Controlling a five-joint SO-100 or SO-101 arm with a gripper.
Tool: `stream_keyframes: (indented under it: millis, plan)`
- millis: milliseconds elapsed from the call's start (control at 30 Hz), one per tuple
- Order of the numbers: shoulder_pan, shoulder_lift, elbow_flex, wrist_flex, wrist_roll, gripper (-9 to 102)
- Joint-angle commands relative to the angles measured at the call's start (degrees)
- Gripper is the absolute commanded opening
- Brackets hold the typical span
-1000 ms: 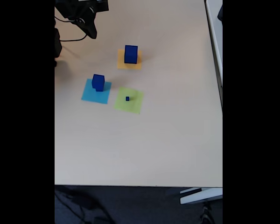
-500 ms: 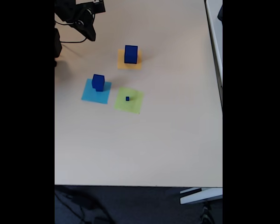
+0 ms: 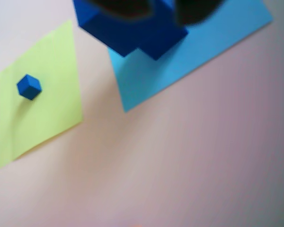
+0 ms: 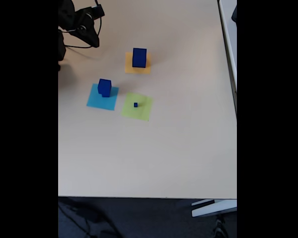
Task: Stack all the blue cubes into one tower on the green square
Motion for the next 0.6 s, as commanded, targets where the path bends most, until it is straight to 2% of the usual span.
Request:
stream_keyframes:
  millis: [0,433,567]
  plan:
    - [-0.3,5.4,3.3,-1.9,-1.3,0]
    - [-2.0,27.9,20.7,-2.4,-4.0,0]
    - [-2.5,28.5,22.0,-2.2,-3.3,0]
